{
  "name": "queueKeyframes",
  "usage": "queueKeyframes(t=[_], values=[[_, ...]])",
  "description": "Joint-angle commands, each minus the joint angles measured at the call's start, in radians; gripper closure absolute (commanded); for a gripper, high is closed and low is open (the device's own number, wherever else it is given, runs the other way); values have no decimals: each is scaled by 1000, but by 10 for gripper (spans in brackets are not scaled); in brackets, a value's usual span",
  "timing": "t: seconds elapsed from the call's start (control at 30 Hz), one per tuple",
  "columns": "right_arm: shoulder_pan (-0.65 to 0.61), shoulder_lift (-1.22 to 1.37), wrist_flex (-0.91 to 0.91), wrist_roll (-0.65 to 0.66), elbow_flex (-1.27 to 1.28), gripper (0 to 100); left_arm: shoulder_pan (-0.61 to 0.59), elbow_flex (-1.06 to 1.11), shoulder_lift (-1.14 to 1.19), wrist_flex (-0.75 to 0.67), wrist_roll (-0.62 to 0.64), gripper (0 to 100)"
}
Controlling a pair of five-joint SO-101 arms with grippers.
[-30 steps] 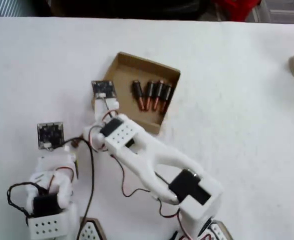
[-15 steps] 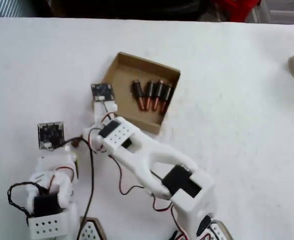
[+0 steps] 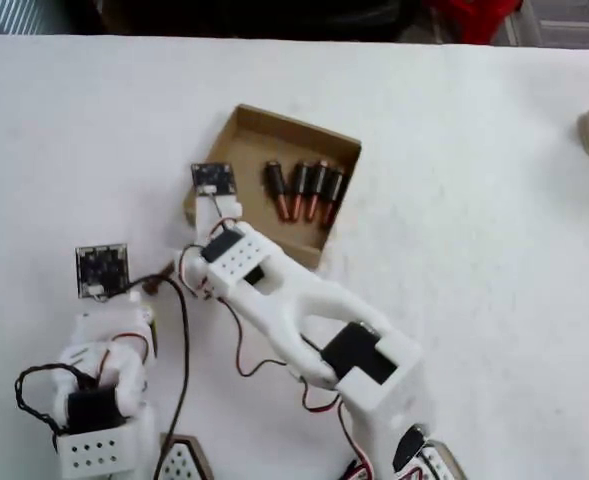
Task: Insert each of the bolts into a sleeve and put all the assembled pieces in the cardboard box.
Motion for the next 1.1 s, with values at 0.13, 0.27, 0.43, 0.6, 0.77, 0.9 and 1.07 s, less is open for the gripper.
queueKeyframes(t=[0.13, 0.27, 0.43, 0.6, 0.77, 0.9, 1.07], values=[[97, -229, 285, 334, -5, 982, -8, -2, -7, 5, -8, 924], [160, -328, 426, 445, -2, 982, -8, -2, -7, 5, -8, 924], [263, -429, 440, 456, 101, 982, -8, -2, -7, 5, -8, 924], [409, -547, 420, 615, 250, 982, -8, -2, -7, 5, -8, 924], [573, -628, 216, 638, 471, 982, -8, -2, -7, 5, -8, 924], [674, -633, 39, 640, 598, 981, -8, -2, -7, 5, -8, 924], [719, -631, 19, 747, 617, 981, -8, -2, -7, 5, -8, 924]])
